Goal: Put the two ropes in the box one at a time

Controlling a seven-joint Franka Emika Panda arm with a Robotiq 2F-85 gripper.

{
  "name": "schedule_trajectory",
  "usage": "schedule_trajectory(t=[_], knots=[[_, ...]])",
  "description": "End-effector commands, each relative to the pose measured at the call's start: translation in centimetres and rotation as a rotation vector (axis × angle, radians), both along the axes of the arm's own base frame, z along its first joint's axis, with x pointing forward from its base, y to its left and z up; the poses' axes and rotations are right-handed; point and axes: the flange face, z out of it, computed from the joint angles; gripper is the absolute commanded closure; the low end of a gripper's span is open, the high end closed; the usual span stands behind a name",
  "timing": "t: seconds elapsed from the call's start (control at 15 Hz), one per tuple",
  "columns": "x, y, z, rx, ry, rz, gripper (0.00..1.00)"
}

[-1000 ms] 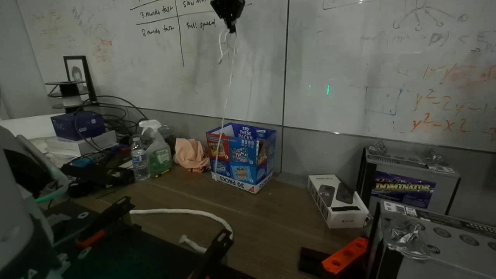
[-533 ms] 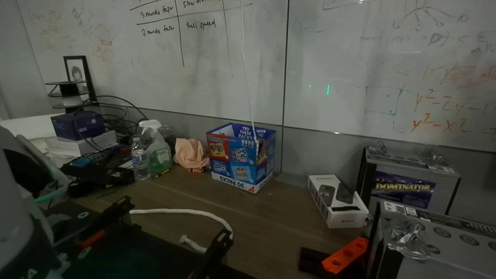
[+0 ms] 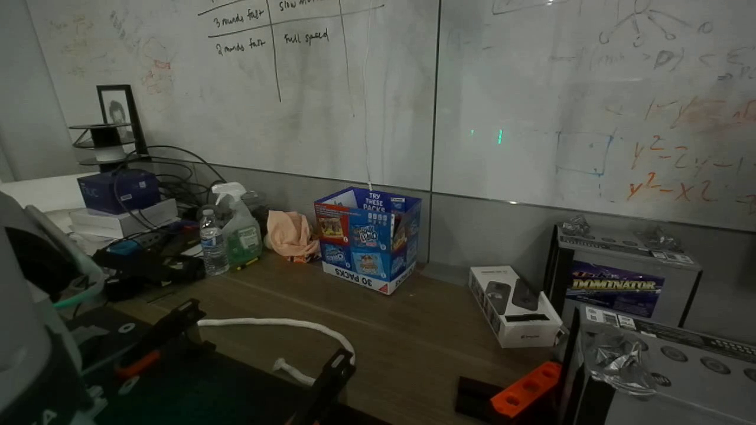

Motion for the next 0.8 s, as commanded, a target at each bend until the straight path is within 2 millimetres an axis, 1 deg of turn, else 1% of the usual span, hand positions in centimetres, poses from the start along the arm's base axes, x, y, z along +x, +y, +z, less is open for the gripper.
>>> schedule_trajectory(t=[0.0, 0.27, 0.4, 0.67, 0.73], knots=[[3.4, -0.8, -1.3, 0.003, 0.015, -0.009, 0.99], [6.3, -1.6, -5.0, 0.01, 0.09, -0.001, 0.99], [7.4, -1.9, -6.4, 0.014, 0.126, 0.011, 0.99], [9.0, -2.5, -10.0, 0.029, 0.196, 0.072, 0.99], [9.4, -2.6, -11.3, 0.033, 0.215, 0.092, 0.99]])
